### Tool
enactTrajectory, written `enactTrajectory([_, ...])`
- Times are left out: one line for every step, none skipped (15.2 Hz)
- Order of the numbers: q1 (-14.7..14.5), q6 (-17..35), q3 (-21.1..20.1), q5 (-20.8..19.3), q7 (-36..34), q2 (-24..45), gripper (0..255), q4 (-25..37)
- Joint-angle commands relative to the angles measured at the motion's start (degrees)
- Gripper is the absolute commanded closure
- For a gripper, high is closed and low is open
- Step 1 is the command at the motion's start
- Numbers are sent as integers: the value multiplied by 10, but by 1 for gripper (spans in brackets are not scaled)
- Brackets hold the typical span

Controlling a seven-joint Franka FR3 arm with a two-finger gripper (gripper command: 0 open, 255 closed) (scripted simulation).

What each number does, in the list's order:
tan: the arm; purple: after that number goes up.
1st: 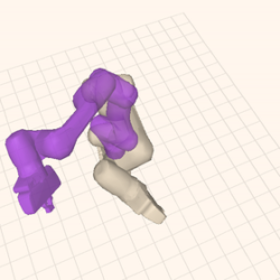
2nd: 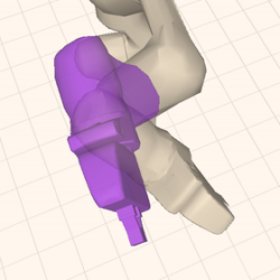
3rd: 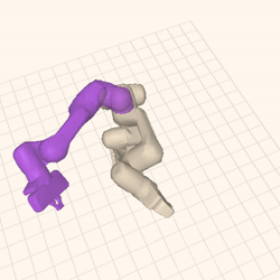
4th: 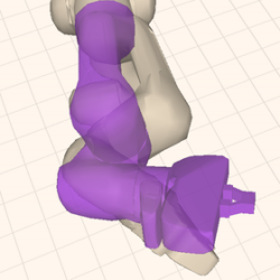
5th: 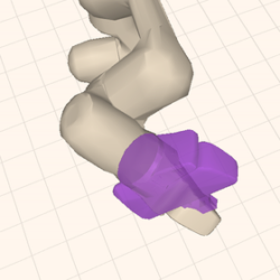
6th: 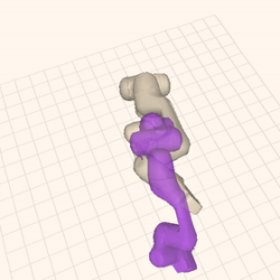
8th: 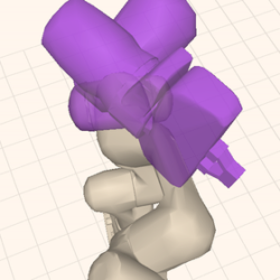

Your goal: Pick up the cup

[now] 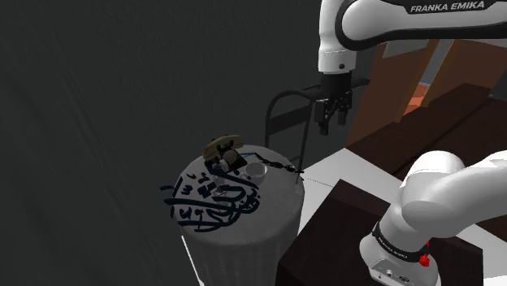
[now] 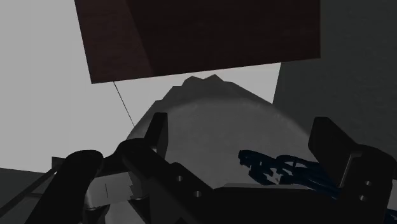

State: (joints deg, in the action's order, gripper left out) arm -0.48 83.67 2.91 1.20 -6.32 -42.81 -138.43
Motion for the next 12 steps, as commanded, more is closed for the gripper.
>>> enactTrajectory([0,0,0,0,0,0,0,0])
enactTrajectory([-1,22,-2,-2,1,11,0,-9])
enactTrajectory([-2,45,-4,-4,2,22,0,-17])
enactTrajectory([-4,67,-6,-6,3,35,0,-25])
enactTrajectory([-5,89,-8,-9,4,48,0,-32])
enactTrajectory([-6,112,-9,-11,5,62,0,-37])
enactTrajectory([-7,134,-11,-13,5,77,0,-42])
enactTrajectory([-8,157,-13,-16,5,93,0,-47])
enactTrajectory([-9,179,-15,-18,6,110,0,-50])
enactTrajectory([-9,201,-16,-21,5,127,0,-52])
enactTrajectory([-10,223,-18,-24,5,145,0,-54])
enactTrajectory([-10,245,-20,-27,5,164,0,-54])
